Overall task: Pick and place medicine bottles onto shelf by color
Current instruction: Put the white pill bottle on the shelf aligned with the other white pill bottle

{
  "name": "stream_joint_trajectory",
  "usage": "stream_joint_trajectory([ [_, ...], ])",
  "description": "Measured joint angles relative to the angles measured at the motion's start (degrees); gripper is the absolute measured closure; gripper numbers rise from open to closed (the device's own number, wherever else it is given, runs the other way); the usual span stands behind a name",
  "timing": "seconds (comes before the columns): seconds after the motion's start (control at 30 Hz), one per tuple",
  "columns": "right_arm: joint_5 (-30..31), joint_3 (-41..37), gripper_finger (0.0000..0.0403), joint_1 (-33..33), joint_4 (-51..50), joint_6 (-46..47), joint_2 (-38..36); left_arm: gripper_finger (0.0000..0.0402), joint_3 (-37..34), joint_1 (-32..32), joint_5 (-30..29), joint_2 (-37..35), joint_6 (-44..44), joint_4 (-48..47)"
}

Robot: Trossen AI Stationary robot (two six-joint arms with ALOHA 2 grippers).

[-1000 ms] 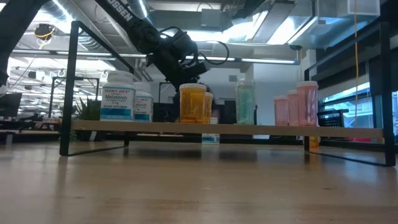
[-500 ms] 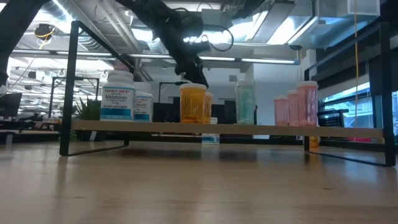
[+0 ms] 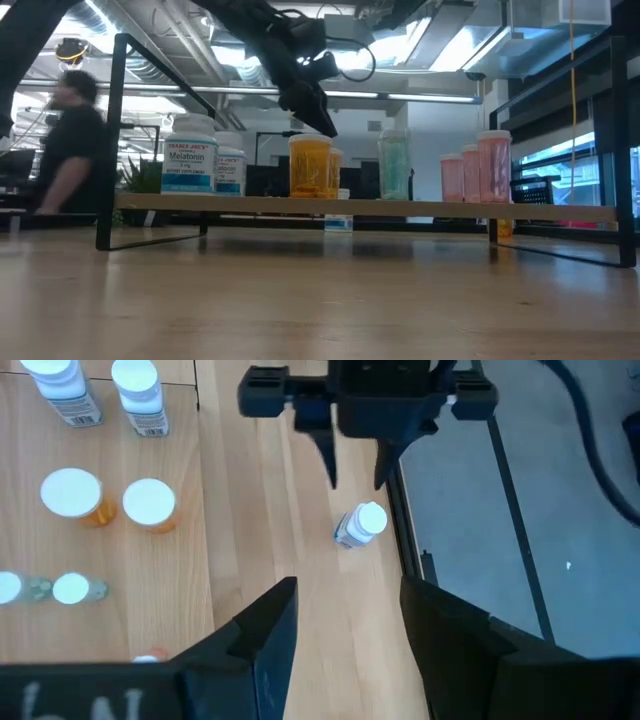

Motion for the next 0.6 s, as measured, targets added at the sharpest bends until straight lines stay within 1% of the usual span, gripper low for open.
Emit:
stream_joint_trajectory([
  [0.07, 0.0, 0.0, 0.0223, 0.0, 0.0, 0.0, 0.0, 0.0205, 0.0, -0.4, -0.3, 0.0, 0.2, 0.2],
  [0.23, 0.0, 0.0, 0.0223, 0.0, 0.0, 0.0, 0.0, 0.0140, 0.0, -0.9, -1.3, 0.0, 4.1, 0.8],
  [0.37, 0.0, 0.0, 0.0223, 0.0, 0.0, 0.0, 0.0, 0.0094, 0.0, -0.7, -2.5, 0.0, 2.9, 0.8],
  [0.47, 0.0, 0.0, 0.0223, 0.0, 0.0, 0.0, 0.0, 0.0075, 0.0, 0.0, -2.7, 0.0, 4.4, 0.9],
  [0.6, 0.0, 0.0, 0.0223, 0.0, 0.0, 0.0, 0.0, 0.0071, 0.0, 0.6, -1.5, 0.1, 5.9, 1.1],
])
